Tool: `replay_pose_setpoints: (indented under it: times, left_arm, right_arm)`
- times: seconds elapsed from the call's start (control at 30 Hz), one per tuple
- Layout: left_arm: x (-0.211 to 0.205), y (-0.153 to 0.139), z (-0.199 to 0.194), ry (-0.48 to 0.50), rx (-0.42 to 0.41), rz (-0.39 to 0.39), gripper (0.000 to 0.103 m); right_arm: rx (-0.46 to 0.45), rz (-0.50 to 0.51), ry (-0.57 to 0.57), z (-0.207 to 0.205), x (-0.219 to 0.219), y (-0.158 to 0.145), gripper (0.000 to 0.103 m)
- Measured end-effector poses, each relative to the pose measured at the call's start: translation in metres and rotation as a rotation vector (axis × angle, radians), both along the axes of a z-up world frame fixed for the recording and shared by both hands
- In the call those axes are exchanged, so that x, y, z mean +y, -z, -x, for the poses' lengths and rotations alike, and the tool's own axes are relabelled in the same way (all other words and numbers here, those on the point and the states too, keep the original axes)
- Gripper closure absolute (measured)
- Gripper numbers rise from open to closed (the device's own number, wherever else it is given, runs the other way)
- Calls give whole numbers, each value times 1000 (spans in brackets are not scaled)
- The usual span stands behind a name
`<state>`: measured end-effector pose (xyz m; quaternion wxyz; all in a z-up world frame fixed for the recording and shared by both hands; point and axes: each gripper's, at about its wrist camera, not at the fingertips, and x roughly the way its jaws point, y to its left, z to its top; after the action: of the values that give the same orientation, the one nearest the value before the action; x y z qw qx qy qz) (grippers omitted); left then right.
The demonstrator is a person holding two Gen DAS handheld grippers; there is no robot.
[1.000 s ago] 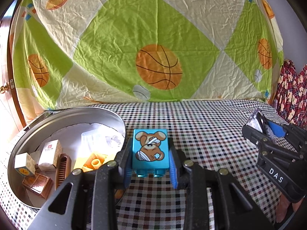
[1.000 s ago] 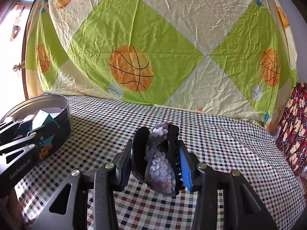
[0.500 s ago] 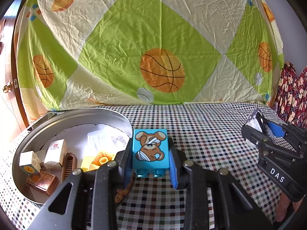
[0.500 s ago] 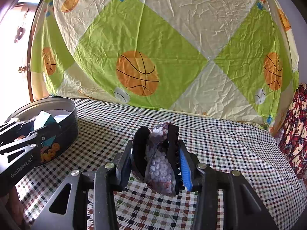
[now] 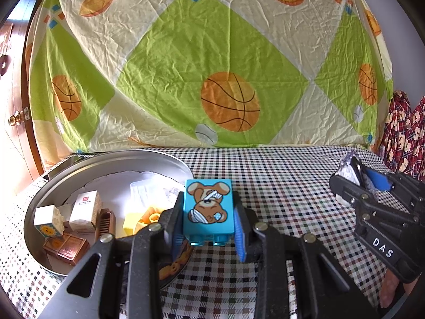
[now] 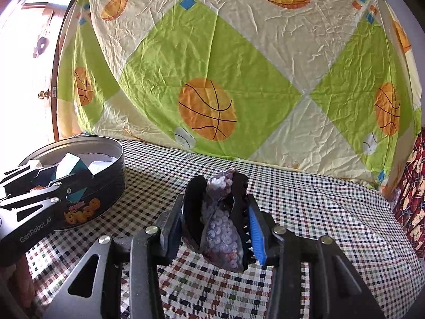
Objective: Organize rigid objects
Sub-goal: 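Carry blue bear block toward tin with left gripper while right gripper carries silver packet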
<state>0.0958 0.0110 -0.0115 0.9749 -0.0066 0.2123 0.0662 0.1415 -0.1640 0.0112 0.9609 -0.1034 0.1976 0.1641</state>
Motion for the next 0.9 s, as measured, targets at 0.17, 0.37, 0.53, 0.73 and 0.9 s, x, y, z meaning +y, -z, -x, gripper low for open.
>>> replay_pose_setpoints:
  times: [0.17, 0.37, 0.53, 0.73, 0.9]
  left_arm:
    - [2, -1, 4, -7, -13, -1, 73]
    - [7, -2, 8, -13, -20, 10, 73]
    - [13, -1, 13, -21, -22, 25, 73]
    - [15, -2, 18, -29, -36, 18, 73]
    - [17, -2, 21, -33, -47, 21, 73]
  right_arm:
    - [-9, 2, -9, 3, 1, 0, 57]
    - [-7, 2, -21, 3, 1, -1, 57]
    - [-4, 3, -25, 4, 0, -1, 57]
    - [-1, 2, -29, 5, 0, -2, 57]
    - [3, 1, -33, 5, 0, -2, 57]
